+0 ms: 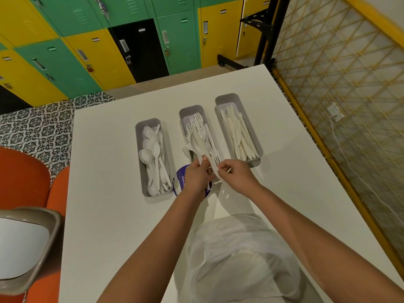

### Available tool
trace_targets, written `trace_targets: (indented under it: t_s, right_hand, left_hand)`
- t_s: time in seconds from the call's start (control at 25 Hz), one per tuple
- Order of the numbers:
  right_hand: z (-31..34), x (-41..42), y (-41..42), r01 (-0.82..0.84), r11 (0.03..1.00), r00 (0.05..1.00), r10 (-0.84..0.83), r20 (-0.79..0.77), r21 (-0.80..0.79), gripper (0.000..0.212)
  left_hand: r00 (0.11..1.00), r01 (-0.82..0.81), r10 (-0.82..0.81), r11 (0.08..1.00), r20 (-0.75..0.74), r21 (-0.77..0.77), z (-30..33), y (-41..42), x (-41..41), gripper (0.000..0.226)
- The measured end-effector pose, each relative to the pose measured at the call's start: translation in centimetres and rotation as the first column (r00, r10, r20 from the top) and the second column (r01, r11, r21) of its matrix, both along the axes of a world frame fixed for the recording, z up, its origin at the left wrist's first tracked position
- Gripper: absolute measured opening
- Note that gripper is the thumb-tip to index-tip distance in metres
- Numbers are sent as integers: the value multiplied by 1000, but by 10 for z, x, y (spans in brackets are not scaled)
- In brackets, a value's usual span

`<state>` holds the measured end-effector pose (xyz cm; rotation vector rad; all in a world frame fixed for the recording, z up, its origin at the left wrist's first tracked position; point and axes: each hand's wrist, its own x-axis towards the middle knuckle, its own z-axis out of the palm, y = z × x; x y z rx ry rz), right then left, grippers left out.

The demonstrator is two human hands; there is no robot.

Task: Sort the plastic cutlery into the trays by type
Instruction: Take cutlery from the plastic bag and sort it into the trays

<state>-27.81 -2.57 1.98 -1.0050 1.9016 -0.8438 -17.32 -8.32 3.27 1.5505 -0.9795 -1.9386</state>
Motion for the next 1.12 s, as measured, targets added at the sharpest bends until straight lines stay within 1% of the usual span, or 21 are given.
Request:
trace_targets:
  t_s: [0.08,0.16,0.28,0.4,0.56,0.64,0.72,0.8,0.84,0.88,0.92,0.96,1.0,1.04,1.12]
  right_hand:
    - [0,-6,0,65,998,997,-65,-41,-7,11]
    - [-2,-16,0,138,990,986,-138,-90,0,12]
    - [-6,-36,-6,217,975,954,-203,-222,40,17]
    - [-7,-56,-18,234,962,914,-170,-370,138,19]
    - [-15,-73,-34,240,941,888,-114,-445,237,24]
    - [-18,-76,-37,248,940,879,-116,-462,236,29]
    - [-19,-75,-35,267,943,856,-137,-499,200,32]
    - [-18,-69,-29,280,957,807,-190,-559,80,32]
    - [-19,-64,-25,259,966,790,-222,-572,-18,30]
    - [-20,-57,-20,204,971,790,-238,-565,-124,26]
    - [-22,-47,-15,124,972,815,-214,-539,-199,21]
    - [-25,-35,-10,28,972,853,-146,-501,-234,17]
    - [-28,-21,-2,-81,970,886,-34,-463,-227,16]
    - [-34,-9,6,-206,956,888,92,-451,-209,16]
    - [-53,10,24,-419,891,804,274,-527,-175,24]
  left_hand:
    - [993,7,-2,999,120,-39,0,0,0,29]
    - [978,-4,10,1000,208,-30,-1,0,1,34]
    - [980,-26,22,1000,197,14,1,0,5,35]
    - [975,35,-30,999,220,-21,3,1,8,29]
    - [952,88,-71,995,299,-44,-4,1,14,25]
    - [943,112,-94,993,319,-39,-7,0,16,22]
    - [944,114,-95,993,315,-42,-10,0,18,20]
    - [954,83,-65,995,291,-49,-14,-2,20,22]
    - [961,63,-43,996,273,-64,-17,-3,22,23]
    - [965,44,-18,995,261,-94,-19,-3,25,23]
    - [966,30,7,990,260,-138,-19,-3,27,21]
    - [963,19,33,982,268,-188,-19,-2,29,19]
    - [957,9,60,972,284,-236,-18,-2,32,20]
    - [950,3,82,962,300,-273,-19,-3,35,24]
    - [938,-4,116,946,328,-324,-20,-7,42,33]
